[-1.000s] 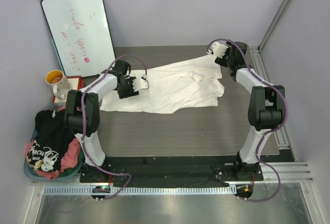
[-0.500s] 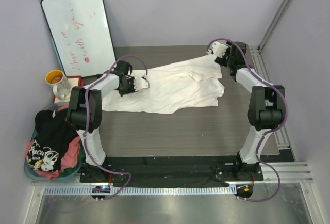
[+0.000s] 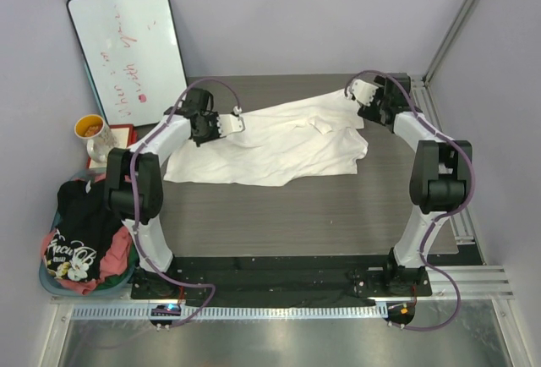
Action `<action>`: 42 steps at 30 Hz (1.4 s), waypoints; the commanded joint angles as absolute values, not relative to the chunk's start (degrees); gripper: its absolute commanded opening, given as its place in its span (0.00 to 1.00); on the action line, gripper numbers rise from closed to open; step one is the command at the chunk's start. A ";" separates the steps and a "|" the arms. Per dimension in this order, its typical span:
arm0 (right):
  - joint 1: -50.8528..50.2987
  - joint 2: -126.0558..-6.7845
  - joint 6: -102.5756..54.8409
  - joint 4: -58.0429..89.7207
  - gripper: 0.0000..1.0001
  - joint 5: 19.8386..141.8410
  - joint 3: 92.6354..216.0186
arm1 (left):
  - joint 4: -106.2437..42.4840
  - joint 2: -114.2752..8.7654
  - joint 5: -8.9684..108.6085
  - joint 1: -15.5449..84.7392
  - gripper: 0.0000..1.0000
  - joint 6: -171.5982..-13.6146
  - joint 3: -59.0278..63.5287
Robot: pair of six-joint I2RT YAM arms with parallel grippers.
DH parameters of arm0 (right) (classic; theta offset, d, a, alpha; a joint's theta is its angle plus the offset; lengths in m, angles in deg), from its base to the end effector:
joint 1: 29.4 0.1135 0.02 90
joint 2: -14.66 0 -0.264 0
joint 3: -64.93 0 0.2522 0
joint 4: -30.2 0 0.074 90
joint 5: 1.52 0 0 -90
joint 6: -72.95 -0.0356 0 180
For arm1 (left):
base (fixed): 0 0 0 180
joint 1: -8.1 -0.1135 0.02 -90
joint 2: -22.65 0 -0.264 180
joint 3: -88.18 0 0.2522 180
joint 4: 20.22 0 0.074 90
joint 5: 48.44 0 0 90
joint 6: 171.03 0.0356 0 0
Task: Fold and stack the t-shirts
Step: Flatten out the tshirt
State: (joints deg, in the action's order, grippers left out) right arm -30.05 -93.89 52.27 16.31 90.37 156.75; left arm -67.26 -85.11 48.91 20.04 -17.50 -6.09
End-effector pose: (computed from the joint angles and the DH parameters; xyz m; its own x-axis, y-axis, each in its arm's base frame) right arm 0.4398 -0.0062 0.2354 -0.2170 -0.9327 -0.2882 -0.4625 0.3582 -0.8110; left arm 0.3900 -0.0871 0.2109 -0.1409 0.9372 -0.3190 0.8814 0.2655 0.3907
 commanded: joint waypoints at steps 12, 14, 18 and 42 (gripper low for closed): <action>-30.37 -93.88 65.56 5.08 0.83 76.35 152.43 | -68.17 -81.24 48.68 20.40 0.00 -18.54 -9.16; -29.76 -94.67 65.91 6.06 0.82 76.35 152.70 | -68.17 -81.23 48.68 20.40 0.00 -18.62 -9.25; -29.49 -96.69 66.00 7.21 0.81 75.39 153.57 | -68.26 -81.15 48.15 20.40 0.00 -18.71 -9.25; -26.77 -106.10 70.05 8.35 0.24 74.86 158.23 | -68.70 -80.45 47.18 20.40 0.00 -19.24 -9.25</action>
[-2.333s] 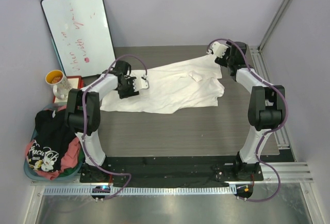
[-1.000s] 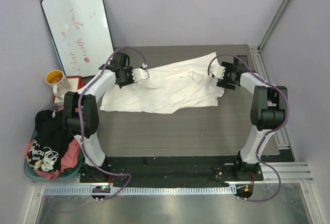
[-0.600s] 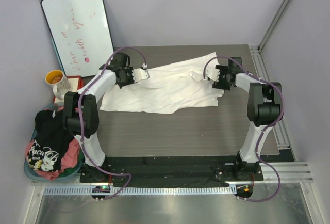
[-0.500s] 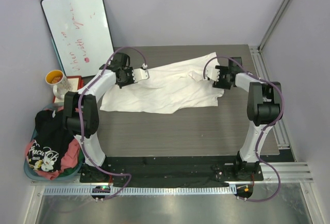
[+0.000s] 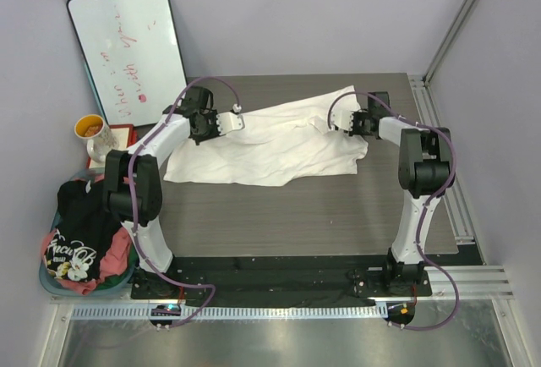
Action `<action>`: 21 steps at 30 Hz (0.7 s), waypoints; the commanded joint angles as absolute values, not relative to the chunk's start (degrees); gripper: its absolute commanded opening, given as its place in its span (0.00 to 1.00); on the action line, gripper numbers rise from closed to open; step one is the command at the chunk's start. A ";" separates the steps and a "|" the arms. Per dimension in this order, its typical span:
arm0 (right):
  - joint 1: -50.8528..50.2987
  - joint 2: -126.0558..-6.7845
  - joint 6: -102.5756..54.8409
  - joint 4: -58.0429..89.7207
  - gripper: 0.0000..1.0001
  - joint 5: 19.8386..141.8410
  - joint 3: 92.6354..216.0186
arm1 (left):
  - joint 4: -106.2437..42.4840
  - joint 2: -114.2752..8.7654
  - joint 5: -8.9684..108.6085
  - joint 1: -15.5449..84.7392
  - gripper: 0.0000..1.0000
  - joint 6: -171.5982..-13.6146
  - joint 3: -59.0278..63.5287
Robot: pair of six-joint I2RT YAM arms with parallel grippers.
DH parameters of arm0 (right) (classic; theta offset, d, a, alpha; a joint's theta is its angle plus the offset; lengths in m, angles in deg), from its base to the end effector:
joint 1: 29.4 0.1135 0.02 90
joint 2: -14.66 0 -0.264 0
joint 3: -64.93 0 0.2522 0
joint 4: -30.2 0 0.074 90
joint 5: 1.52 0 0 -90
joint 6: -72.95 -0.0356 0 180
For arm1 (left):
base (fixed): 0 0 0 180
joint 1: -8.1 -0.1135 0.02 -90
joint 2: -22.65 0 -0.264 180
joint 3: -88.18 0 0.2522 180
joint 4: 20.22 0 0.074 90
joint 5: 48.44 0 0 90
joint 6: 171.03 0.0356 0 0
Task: Fold and stack the t-shirts
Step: Flatten out the tshirt
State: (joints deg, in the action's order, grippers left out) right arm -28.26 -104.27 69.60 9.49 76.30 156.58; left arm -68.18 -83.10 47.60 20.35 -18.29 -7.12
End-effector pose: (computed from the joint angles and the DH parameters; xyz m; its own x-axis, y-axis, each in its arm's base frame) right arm 0.4444 0.0164 0.1481 0.1169 -0.9737 -0.1956 -0.7510 0.0422 -0.6590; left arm 0.3872 -0.0879 0.2287 -0.1458 0.9363 -0.3196 0.8613 0.2791 0.4246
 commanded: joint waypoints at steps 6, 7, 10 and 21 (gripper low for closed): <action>-26.68 -105.75 68.29 11.41 0.01 77.05 158.68 | -67.65 -80.53 46.57 20.40 0.00 -20.29 -9.78; -26.59 -105.40 67.94 14.56 0.01 77.66 158.41 | -66.51 -80.45 46.22 20.40 0.00 -20.64 -9.87; -26.59 -104.00 66.97 20.26 0.01 80.82 158.41 | -61.61 -80.18 43.94 20.49 0.00 -22.49 -10.39; -28.70 -101.26 63.28 39.44 0.01 93.65 172.72 | -40.85 -79.74 32.08 21.10 0.00 -22.76 -22.32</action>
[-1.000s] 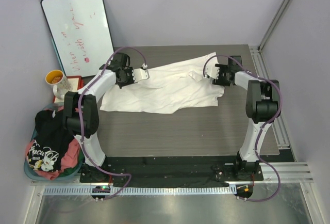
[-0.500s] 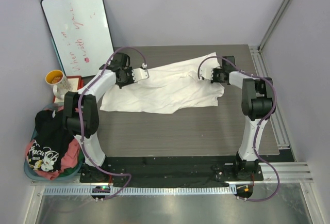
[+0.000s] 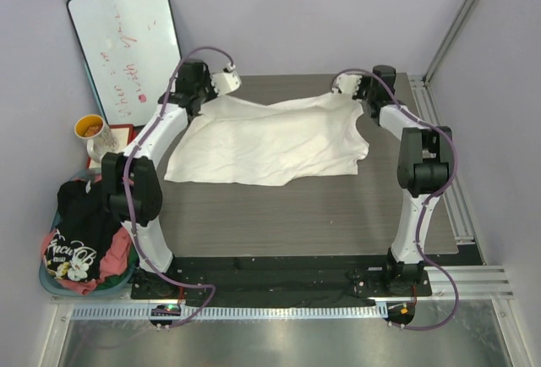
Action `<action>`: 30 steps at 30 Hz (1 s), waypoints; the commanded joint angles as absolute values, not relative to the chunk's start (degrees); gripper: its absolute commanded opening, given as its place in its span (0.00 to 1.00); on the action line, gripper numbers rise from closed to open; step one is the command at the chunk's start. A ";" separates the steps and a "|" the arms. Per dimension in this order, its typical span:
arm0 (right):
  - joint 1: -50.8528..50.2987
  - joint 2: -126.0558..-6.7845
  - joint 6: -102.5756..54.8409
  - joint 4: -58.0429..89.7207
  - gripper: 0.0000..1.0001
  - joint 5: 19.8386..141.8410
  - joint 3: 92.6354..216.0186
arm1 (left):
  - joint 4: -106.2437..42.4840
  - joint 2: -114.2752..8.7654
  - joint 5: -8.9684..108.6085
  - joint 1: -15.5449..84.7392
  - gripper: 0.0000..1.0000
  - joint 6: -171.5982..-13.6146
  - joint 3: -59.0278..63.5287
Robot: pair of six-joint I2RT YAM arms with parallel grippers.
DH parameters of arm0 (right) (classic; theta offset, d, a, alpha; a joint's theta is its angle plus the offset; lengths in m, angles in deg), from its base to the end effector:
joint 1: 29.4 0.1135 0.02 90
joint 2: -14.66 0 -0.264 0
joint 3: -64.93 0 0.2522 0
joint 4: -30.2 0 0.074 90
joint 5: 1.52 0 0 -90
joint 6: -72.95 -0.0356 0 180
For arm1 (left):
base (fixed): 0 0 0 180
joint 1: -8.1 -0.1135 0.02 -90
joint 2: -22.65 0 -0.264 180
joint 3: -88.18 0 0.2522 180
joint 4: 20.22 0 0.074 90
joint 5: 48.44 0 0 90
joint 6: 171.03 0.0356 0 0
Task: Fold and stack the t-shirts
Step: Flatten out the tshirt
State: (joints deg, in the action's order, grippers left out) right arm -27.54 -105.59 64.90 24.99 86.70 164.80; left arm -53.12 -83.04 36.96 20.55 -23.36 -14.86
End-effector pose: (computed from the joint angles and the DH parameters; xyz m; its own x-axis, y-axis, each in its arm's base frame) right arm 0.4879 0.0170 0.2064 -0.0006 -0.9902 -0.1396 -0.4359 0.1259 -0.8911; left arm 0.4229 -0.0904 0.2923 -0.1759 0.9014 -0.3957 0.5606 0.4221 0.7124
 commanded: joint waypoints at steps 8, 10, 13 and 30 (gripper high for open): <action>-31.60 -103.55 58.54 47.29 0.01 99.55 195.83 | -24.25 -78.26 30.13 23.83 0.00 -13.46 -29.03; -31.78 -102.50 56.87 45.44 0.01 99.82 199.35 | -21.07 -76.85 31.27 24.62 0.00 -11.43 -28.15; -32.04 -98.12 55.38 44.30 0.01 99.29 198.24 | -19.66 -73.07 33.46 25.23 0.00 -9.92 -25.61; -32.13 -62.60 60.81 44.48 0.01 100.88 177.57 | -20.10 -43.98 41.38 25.50 0.00 -1.75 -2.93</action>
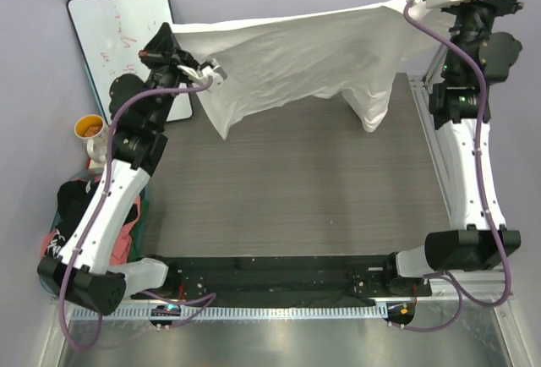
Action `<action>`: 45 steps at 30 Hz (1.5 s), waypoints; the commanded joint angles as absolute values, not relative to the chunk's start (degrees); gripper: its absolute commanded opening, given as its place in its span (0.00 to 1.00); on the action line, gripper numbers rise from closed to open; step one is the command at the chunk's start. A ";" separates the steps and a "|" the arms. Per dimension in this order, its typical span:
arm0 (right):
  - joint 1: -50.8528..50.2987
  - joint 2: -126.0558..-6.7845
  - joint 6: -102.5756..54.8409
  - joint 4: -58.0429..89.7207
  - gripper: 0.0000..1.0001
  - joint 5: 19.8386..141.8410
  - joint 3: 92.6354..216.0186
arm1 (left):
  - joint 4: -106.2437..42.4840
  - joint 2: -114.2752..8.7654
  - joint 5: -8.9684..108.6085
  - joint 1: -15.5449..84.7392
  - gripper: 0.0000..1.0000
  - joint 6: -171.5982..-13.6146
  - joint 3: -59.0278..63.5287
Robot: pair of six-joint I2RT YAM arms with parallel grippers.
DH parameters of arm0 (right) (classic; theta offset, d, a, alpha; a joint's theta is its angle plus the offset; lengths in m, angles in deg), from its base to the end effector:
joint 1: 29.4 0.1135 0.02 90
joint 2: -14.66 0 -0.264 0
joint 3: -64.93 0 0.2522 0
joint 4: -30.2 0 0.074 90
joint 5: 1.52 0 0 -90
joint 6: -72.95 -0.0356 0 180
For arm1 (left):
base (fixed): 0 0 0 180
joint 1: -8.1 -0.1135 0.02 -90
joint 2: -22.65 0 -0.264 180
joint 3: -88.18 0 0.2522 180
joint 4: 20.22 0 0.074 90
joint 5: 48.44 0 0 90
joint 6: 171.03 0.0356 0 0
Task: Fold and stack the t-shirts
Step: Flatten out the tshirt
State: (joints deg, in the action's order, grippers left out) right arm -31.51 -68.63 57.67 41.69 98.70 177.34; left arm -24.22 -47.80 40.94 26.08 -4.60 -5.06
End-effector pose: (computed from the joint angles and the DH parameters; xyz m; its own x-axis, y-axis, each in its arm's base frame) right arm 0.2918 -0.0171 0.5694 0.0066 -0.9502 -0.3115 0.6725 0.2348 -0.7019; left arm 0.2550 -0.0823 0.4953 0.3625 0.9043 -0.2255 -0.2277 0.3206 0.9195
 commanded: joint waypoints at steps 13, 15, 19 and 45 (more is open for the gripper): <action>-32.22 -60.22 68.37 46.22 0.01 98.24 175.74 | -16.58 -48.97 47.26 21.46 0.00 2.11 -7.57; -32.65 -61.97 68.90 47.98 0.01 96.83 172.58 | -15.62 -53.18 48.06 19.35 0.00 2.56 -9.07; -35.19 -68.56 68.29 51.49 0.01 95.86 171.77 | -13.95 -62.50 49.64 16.80 0.00 2.82 -16.34; -43.82 -70.81 64.16 46.88 0.01 86.12 164.78 | -9.08 -66.17 59.75 15.65 0.00 0.11 -10.31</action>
